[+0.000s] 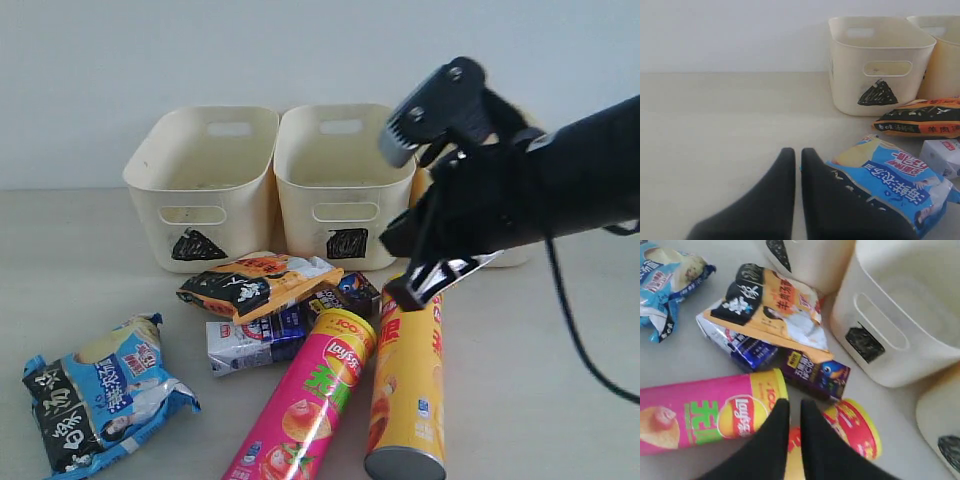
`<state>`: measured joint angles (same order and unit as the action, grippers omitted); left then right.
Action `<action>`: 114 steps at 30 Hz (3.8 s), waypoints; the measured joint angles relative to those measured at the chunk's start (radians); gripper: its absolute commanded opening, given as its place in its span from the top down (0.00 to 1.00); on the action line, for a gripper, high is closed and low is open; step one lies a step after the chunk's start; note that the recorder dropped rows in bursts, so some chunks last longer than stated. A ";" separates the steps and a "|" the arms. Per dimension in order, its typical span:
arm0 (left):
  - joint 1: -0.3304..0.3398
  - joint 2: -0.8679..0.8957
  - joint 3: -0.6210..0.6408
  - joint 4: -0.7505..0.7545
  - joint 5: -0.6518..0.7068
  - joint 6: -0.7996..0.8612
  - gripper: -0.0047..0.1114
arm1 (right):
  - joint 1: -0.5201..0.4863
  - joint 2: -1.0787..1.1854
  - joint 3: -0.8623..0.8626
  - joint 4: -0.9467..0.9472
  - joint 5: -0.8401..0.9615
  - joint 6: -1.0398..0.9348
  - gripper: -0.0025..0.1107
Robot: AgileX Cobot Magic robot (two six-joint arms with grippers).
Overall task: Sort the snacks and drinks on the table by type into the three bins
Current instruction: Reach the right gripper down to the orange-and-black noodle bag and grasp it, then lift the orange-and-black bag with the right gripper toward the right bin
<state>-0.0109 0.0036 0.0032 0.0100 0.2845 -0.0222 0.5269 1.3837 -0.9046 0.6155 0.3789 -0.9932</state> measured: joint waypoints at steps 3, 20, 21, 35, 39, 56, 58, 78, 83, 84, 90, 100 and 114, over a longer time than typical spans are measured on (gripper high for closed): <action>0.000 0.000 0.000 0.000 0.000 0.000 0.92 | 0.086 0.070 0.000 0.000 -0.102 -0.010 0.48; 0.000 0.000 0.000 0.000 0.000 0.000 0.92 | 0.230 0.457 -0.286 0.002 -0.220 0.002 0.29; 0.000 0.000 0.000 0.000 0.000 0.000 0.92 | 0.230 0.470 -0.303 0.002 -0.209 0.002 0.29; 0.000 0.000 0.000 0.000 0.000 0.000 0.92 | 0.231 0.639 -0.487 -0.031 -0.122 0.000 0.29; 0.000 0.000 0.000 0.000 0.000 0.000 0.92 | 0.231 0.667 -0.499 -0.061 -0.119 0.000 0.29; 0.000 0.000 0.000 0.000 0.000 0.000 0.92 | 0.217 0.737 -0.502 -0.114 -0.249 0.002 0.33; 0.000 0.000 0.000 0.000 0.000 0.000 0.92 | 0.204 0.737 -0.502 -0.114 -0.249 0.005 0.38; 0.000 0.000 0.000 0.000 0.000 0.000 0.92 | 0.180 0.697 -0.510 -0.321 -0.134 0.012 0.26; 0.000 0.000 0.000 0.000 0.000 0.000 0.92 | 0.177 0.579 -0.506 -0.331 -0.048 0.070 0.26; 0.000 0.000 0.000 0.000 0.000 0.000 0.92 | 0.175 0.562 -0.506 -0.341 0.008 0.026 0.26; 0.000 0.000 0.000 0.000 0.000 0.000 0.92 | 0.173 0.555 -0.506 -0.421 0.201 -0.175 0.26; 0.000 0.000 0.000 0.000 0.000 0.000 0.92 | 0.173 0.572 -0.506 -0.505 0.146 -0.244 0.26; 0.000 0.000 0.000 0.000 0.000 0.000 0.92 | 0.171 0.675 -0.506 -0.549 -0.055 -0.319 0.26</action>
<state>-0.0109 0.0036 0.0032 0.0100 0.2845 -0.0222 0.6982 2.0591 -1.4104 0.0664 0.3243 -1.3122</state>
